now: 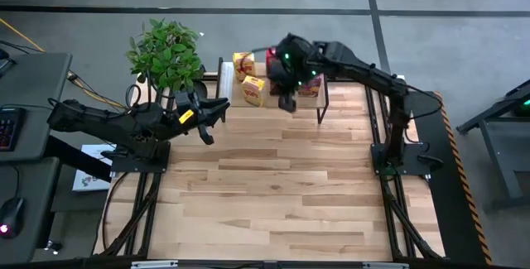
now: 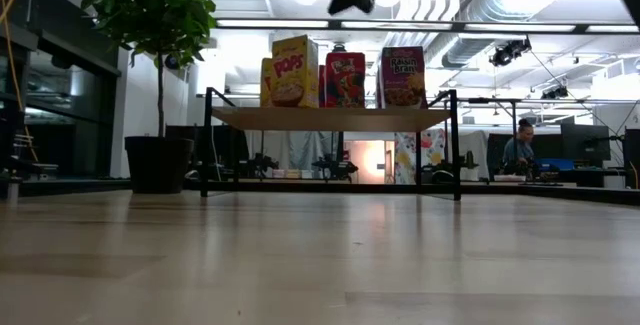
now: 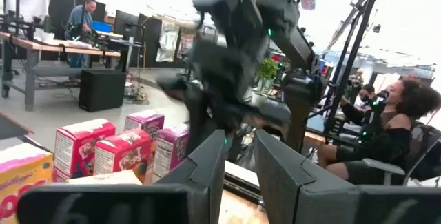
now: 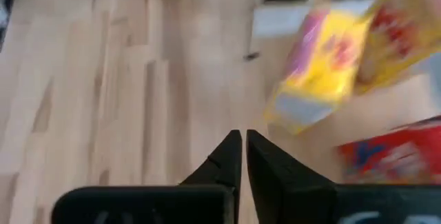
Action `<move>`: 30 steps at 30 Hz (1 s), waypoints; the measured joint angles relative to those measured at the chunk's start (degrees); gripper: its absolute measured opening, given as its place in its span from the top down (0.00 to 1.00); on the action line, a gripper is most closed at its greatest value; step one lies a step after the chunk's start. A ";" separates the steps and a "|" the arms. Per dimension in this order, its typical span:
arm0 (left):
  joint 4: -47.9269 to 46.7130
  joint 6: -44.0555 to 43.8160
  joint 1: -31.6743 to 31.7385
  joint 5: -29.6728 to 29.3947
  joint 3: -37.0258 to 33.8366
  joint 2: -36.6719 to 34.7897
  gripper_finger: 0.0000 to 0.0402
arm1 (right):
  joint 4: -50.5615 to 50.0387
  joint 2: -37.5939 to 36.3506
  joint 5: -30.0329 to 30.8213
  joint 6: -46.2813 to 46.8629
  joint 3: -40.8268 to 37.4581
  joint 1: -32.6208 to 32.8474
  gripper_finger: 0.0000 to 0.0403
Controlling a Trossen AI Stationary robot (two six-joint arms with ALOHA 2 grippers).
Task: Stack cereal on shelf
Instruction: Put the yellow cereal box on the shelf
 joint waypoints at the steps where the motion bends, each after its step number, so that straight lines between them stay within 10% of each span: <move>1: 0.02 0.36 0.00 -0.20 0.00 0.00 0.83 | 2.00 -1.66 -1.10 0.38 -4.30 0.42 0.97; 10: -0.02 0.45 0.00 -3.12 0.00 0.00 0.83 | 51.72 -17.33 13.41 16.02 -48.82 5.17 0.99; 14: -0.03 0.46 0.00 -3.41 0.00 0.00 0.83 | 57.01 -16.42 21.93 16.78 -51.34 5.73 1.00; 30: 0.04 0.43 0.00 -3.42 0.00 0.00 0.83 | 66.99 -8.84 22.48 17.93 -50.45 4.10 1.00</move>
